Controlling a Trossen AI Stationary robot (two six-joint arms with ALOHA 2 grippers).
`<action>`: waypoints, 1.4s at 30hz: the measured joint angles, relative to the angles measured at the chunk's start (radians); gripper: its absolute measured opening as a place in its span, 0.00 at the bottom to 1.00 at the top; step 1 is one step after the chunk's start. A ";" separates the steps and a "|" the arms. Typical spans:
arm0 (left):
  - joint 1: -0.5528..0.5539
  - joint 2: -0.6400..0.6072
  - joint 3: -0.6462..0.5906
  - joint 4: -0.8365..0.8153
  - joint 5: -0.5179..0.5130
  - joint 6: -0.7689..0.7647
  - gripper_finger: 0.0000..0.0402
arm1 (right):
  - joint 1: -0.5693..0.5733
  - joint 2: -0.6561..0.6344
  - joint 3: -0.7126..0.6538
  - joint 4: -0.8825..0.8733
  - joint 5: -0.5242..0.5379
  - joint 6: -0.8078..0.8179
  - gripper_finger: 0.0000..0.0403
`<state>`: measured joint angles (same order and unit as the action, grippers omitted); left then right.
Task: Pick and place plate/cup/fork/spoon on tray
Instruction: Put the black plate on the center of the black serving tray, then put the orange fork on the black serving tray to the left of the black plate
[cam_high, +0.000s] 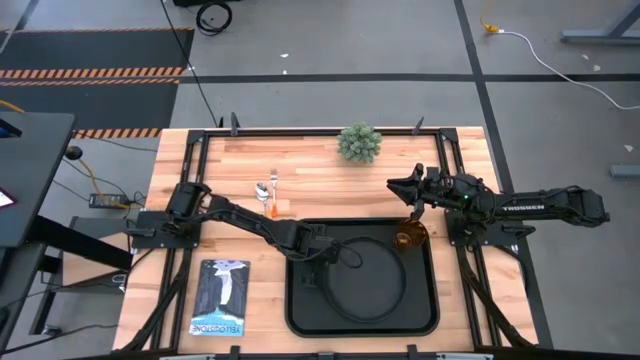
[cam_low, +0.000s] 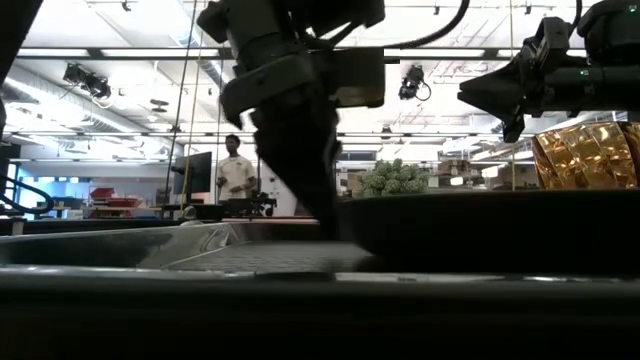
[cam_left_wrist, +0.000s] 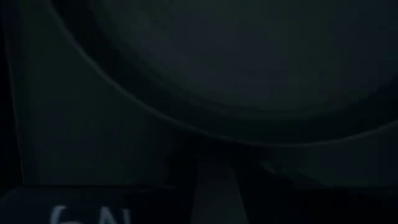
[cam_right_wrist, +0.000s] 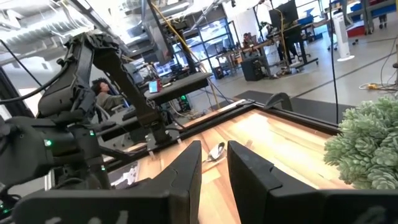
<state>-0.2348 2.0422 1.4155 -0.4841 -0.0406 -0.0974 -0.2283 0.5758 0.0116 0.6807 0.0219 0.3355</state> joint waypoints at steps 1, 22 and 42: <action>0.000 0.000 0.000 0.020 -0.001 0.000 0.27 | 0.000 0.000 0.000 0.000 0.000 0.000 0.21; -0.005 0.000 0.000 0.147 -0.019 0.003 0.27 | 0.000 0.000 0.000 0.000 -0.016 0.004 0.21; 0.049 -0.252 0.001 -0.305 -0.200 -0.012 0.27 | 0.000 0.000 0.000 -0.050 -0.049 0.002 0.21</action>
<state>-0.1860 1.7903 1.4166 -0.7896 -0.2405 -0.1090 -0.2283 0.5758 0.0113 0.6305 -0.0272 0.3380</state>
